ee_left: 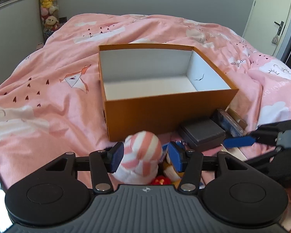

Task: Organize objects
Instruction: 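Reach both tools down to the plushes in front of the orange box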

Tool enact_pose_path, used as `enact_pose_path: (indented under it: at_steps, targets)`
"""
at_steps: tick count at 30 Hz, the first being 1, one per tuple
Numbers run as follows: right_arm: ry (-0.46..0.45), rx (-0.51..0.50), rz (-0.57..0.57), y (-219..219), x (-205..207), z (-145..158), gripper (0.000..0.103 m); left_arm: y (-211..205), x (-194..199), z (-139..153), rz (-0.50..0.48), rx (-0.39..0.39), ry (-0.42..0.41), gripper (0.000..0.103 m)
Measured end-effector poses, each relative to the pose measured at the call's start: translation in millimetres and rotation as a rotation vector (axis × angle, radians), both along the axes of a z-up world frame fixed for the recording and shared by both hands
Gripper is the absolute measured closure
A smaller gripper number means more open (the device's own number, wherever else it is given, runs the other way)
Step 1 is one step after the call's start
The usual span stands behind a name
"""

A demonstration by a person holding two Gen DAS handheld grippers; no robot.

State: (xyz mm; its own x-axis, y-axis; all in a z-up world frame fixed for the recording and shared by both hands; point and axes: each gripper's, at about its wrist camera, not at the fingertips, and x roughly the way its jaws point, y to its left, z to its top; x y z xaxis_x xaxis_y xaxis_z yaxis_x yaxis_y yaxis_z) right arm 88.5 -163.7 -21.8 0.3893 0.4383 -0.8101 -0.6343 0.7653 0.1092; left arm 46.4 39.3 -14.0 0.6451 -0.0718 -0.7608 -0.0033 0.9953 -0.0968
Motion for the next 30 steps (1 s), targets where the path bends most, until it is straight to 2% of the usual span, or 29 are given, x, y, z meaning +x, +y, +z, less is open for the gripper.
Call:
enact_pose_path:
  at_steps: [5, 9, 13, 18, 22, 25, 27, 29, 30]
  targets:
    - [0.084, -0.012, 0.06, 22, 14, -15, 0.041, 3, 27, -7, -0.023, -0.037, 0.048, 0.044]
    - [0.137, -0.037, 0.108, 33, 15, -27, 0.041, 4, 34, -11, -0.011, -0.023, 0.076, 0.056]
    - [0.2, -0.051, 0.131, 37, 17, -42, 0.041, 6, 29, -12, -0.014, -0.032, 0.1, 0.062]
    - [0.233, -0.059, 0.153, 43, 17, -54, 0.041, 14, 13, -16, -0.002, -0.086, 0.174, 0.062]
    - [0.258, -0.087, 0.178, 49, 13, -65, 0.037, 21, 0, -25, 0.022, -0.147, 0.252, 0.062]
    - [0.294, -0.102, 0.185, 51, 11, -76, 0.036, 27, -4, -31, 0.044, -0.184, 0.274, 0.06]
    - [0.303, -0.092, 0.179, 50, 11, -79, 0.04, 31, -3, -32, 0.055, -0.209, 0.284, 0.059]
    - [0.297, -0.081, 0.167, 46, 11, -75, 0.05, 32, 0, -31, 0.045, -0.209, 0.296, 0.057]
    - [0.293, -0.079, 0.162, 44, 11, -73, 0.052, 32, 0, -31, 0.039, -0.208, 0.303, 0.054]
